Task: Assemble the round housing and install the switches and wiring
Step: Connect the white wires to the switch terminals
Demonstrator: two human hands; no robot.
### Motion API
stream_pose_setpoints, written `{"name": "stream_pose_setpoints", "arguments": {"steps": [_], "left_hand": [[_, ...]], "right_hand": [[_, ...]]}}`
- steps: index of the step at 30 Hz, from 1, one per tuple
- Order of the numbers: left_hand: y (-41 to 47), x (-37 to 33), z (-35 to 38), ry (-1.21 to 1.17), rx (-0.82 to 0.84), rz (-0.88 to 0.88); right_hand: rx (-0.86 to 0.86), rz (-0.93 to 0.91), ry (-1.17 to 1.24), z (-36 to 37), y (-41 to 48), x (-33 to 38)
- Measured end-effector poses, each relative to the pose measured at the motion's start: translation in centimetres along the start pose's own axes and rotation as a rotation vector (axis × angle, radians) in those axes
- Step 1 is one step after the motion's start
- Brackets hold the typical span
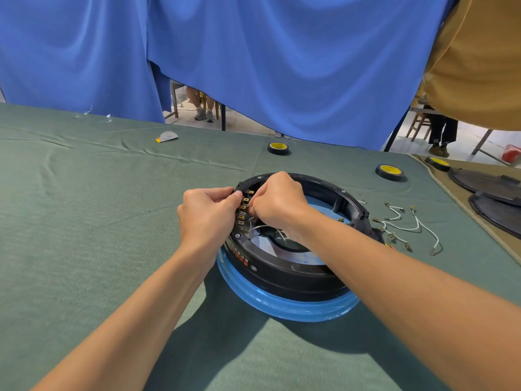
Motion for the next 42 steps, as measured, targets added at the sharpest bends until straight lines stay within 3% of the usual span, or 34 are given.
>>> {"name": "stream_pose_setpoints", "arguments": {"steps": [8, 17, 42], "left_hand": [[0.1, 0.1, 0.0, -0.021, -0.003, -0.02], [-0.1, -0.3, 0.1, -0.039, 0.026, -0.015], [0.0, -0.3, 0.1, -0.032, 0.053, -0.002]], "right_hand": [[0.036, 0.049, 0.033, 0.0, 0.2, -0.5], [0.148, -0.296, -0.062, -1.8, -1.6, 1.4], [0.289, -0.412, -0.139, -0.3, -1.7, 1.7]]}}
Point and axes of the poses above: each hand's wrist, its own y-axis towards the middle knuckle, its own z-axis out of the palm, x = y × z, the point moved 8 cm from there along y, towards the middle knuckle, and after that the axes turned 11 degrees about -x, right-handed, at the moved point
